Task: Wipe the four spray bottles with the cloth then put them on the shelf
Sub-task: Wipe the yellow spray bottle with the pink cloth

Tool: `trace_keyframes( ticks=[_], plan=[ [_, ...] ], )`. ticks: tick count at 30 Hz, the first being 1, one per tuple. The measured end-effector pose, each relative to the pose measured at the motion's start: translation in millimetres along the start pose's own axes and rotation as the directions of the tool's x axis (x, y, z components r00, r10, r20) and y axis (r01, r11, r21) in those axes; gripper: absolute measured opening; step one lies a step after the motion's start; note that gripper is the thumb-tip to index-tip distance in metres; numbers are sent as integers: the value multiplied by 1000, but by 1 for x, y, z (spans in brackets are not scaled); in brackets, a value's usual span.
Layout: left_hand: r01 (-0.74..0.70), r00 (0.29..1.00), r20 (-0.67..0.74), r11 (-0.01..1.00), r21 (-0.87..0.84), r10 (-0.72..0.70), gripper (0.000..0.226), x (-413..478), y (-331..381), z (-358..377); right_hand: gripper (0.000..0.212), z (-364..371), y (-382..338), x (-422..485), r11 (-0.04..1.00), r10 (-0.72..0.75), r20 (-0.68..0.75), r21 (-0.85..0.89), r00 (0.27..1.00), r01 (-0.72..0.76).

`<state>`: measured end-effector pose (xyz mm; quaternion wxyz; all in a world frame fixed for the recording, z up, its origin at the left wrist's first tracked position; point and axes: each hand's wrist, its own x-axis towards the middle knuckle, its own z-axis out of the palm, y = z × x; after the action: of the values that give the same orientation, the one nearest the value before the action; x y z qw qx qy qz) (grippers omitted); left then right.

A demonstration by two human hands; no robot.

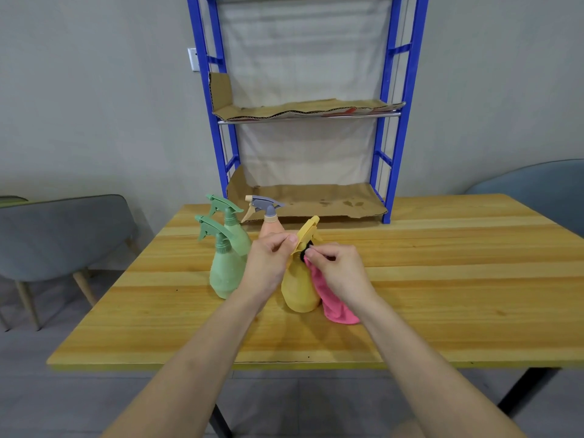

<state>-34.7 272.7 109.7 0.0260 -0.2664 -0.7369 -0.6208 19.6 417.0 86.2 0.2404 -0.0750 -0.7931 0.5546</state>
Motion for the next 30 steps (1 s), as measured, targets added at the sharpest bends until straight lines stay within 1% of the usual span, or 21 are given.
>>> trace_keyframes(
  ticks=[1,2,3,5,6,7,8,9,11,12,14,15,17,19,20,21,22,24,25,27,30],
  plan=[
    [-3,1000,-5,1000,9,3,38,1,-2,0,19,3,2,-1,999,-25,-25,-37,999,24],
    [-2,1000,-10,1000,18,2,38,1,-2,1,15,8,5,-4,991,-83,-77,-113,994,74],
    [-1,1000,-14,1000,23,1,37,2,-3,1,10,15,9,-6,964,-178,-130,-223,975,147],
    [5,1000,-16,1000,24,-4,38,3,-4,1,6,27,15,-12,864,-368,-150,-420,918,278],
    [6,1000,-14,1000,25,-5,38,3,-5,0,5,29,17,-12,832,-412,-144,-461,900,307],
    [5,1000,-8,1000,30,-4,34,4,-6,-1,5,29,16,-12,830,-417,-146,-463,897,311],
    [7,1000,0,999,38,-7,29,5,-8,-3,6,27,13,-9,863,-371,-157,-422,915,278],
    [9,1000,8,999,48,-9,24,6,-9,-4,9,23,9,-6,911,-287,-159,-350,945,218],
    [14,1000,14,998,55,-15,22,8,-11,-6,17,14,4,2,975,-103,-67,-207,992,87],
    [14,1000,14,998,54,-15,22,9,-10,-6,21,9,3,4,984,-68,-13,-165,998,65],
    [8,1000,18,999,53,-9,23,9,-9,-5,23,5,2,4,983,-78,29,-162,997,82],
    [5,1000,14,999,52,-5,23,8,-8,-4,21,7,2,2,972,-117,4,-207,993,116],
    [0,1000,1,999,42,-1,25,5,-5,-1,12,14,7,-7,909,-257,-95,-363,962,207],
    [-1,1000,-16,999,43,2,26,4,-4,0,9,25,7,-15,825,-353,-118,-506,928,250],
    [2,1000,-19,999,41,-1,25,3,-3,0,11,28,6,-15,806,-366,-121,-537,923,250],
    [8,1000,-16,999,37,-8,25,4,-4,0,13,28,5,-12,806,-365,-131,-540,922,243],
    [15,1000,-6,999,35,-14,24,4,-4,-1,14,26,4,-8,831,-341,-143,-508,929,226],
    [21,1000,20,998,57,-22,24,7,-6,-5,15,20,3,-2,914,-221,-130,-373,967,159],
    [13,999,37,997,80,-16,24,10,-7,-6,17,17,3,-1,933,-174,-97,-334,980,133],
    [-8,998,61,990,140,-1,26,15,-10,-7,20,18,5,-2,922,-169,-71,-364,983,132],
    [2,999,52,973,229,-14,27,20,-14,-8,17,25,8,-7,908,-198,-143,-399,970,126]
  ],
)
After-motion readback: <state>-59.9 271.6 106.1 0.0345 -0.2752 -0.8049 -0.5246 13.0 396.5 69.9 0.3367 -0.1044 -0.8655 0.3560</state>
